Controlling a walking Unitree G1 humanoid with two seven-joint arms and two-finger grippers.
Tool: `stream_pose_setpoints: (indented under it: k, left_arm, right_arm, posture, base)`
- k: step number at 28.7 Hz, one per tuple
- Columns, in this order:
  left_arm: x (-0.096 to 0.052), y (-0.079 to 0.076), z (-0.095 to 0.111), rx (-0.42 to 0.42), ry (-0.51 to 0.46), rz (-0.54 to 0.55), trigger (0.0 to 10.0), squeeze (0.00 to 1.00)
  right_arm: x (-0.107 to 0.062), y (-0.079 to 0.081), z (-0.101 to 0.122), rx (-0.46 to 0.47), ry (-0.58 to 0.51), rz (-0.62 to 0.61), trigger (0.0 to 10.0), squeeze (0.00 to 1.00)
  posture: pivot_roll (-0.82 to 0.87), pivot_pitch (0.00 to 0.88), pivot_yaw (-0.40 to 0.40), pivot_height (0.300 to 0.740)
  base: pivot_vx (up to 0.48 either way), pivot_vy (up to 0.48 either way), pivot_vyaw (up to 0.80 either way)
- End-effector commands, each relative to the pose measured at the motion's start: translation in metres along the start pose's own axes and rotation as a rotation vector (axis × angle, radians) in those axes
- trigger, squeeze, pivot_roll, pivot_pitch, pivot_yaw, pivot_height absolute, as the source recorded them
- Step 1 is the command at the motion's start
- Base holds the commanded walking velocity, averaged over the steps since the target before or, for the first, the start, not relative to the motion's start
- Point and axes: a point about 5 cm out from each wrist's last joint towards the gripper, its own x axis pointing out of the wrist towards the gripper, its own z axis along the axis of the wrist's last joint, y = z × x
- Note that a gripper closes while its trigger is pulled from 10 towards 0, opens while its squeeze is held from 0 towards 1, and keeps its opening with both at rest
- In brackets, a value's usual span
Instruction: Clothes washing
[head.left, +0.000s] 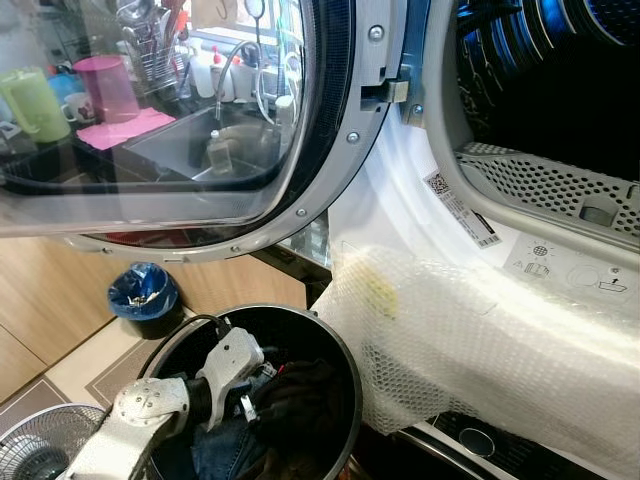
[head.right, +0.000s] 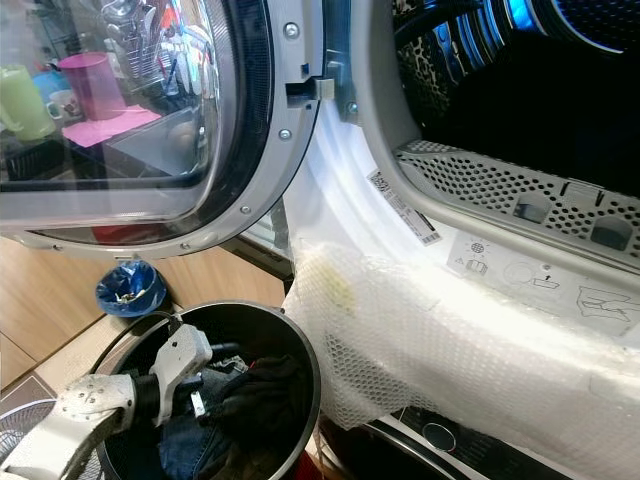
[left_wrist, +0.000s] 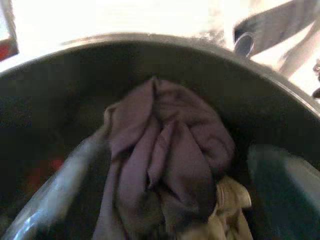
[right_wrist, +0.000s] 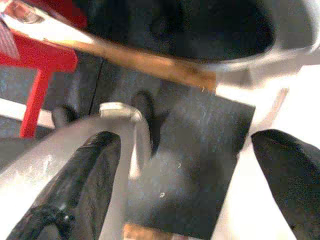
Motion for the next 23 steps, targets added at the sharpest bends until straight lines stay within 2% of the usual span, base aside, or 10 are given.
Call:
stream_pose_setpoints:
  k: [1,4,5,7,8,9,10,13,17,23]
  left_arm:
    - [-0.001,0.006,-0.003,0.057,0.084,-0.007,10.0,0.0]
    - [0.003,0.013,-0.008,0.079,0.121,0.018,10.0,0.0]
    - [0.009,0.017,-0.011,0.137,0.15,0.021,10.0,1.0]
    - [0.012,0.018,-0.011,0.158,0.161,0.016,10.0,1.0]
    - [0.021,0.021,-0.01,0.139,0.134,0.008,10.0,1.0]
    - [0.021,0.021,-0.01,0.139,0.134,0.008,10.0,1.0]
    - [0.029,0.024,-0.009,0.124,0.117,0.004,10.0,1.0]
    - [0.037,0.023,-0.013,0.132,0.13,-0.042,10.0,1.0]
    - [0.045,0.018,-0.021,0.093,0.13,-0.082,10.0,1.0]
    - [0.05,0.012,-0.034,0.107,0.189,-0.141,10.0,1.0]
  right_arm:
    - [0.001,0.003,-0.015,0.005,0.039,-0.027,10.0,0.0]
    - [0.002,0.008,-0.018,0.028,0.042,-0.028,10.0,0.0]
    - [0.002,0.01,-0.016,0.054,0.022,-0.057,10.0,0.0]
    - [0.003,0.01,-0.015,0.064,0.004,-0.073,10.0,0.0]
    - [0.004,0.007,-0.004,0.155,-0.07,-0.127,10.0,0.0]
    - [0.004,0.007,-0.004,0.155,-0.07,-0.127,10.0,0.0]
    - [0.003,0.003,0.01,0.243,-0.163,-0.155,10.0,0.0]
    - [0.002,-0.001,0.033,0.317,-0.294,-0.157,10.0,0.0]
    - [0.0,-0.008,0.054,0.345,-0.384,-0.137,10.0,0.0]
    - [0.001,-0.013,0.058,0.327,-0.39,-0.138,10.0,0.0]
  posture:
    - [0.12,0.085,0.068,0.74]
    - [0.11,0.083,0.072,0.74]
    - [0.11,0.079,0.073,0.74]
    - [0.11,0.079,0.073,0.74]
    - [0.1,0.07,0.074,0.74]
    - [0.1,0.07,0.074,0.74]
    - [0.1,0.074,0.076,0.74]
    - [0.09,0.07,0.076,0.74]
    - [0.08,0.069,0.07,0.74]
    - [0.05,0.063,0.054,0.74]
  base:
    - [0.0,0.0,0.0]
    - [0.0,0.0,0.0]
    - [0.0,0.0,0.0]
    - [0.0,0.0,0.0]
    - [0.0,0.0,0.0]
    - [0.0,0.0,0.0]
    - [0.0,0.0,0.0]
    - [0.0,0.0,0.0]
    - [0.0,0.0,0.0]
    - [0.0,0.0,0.0]
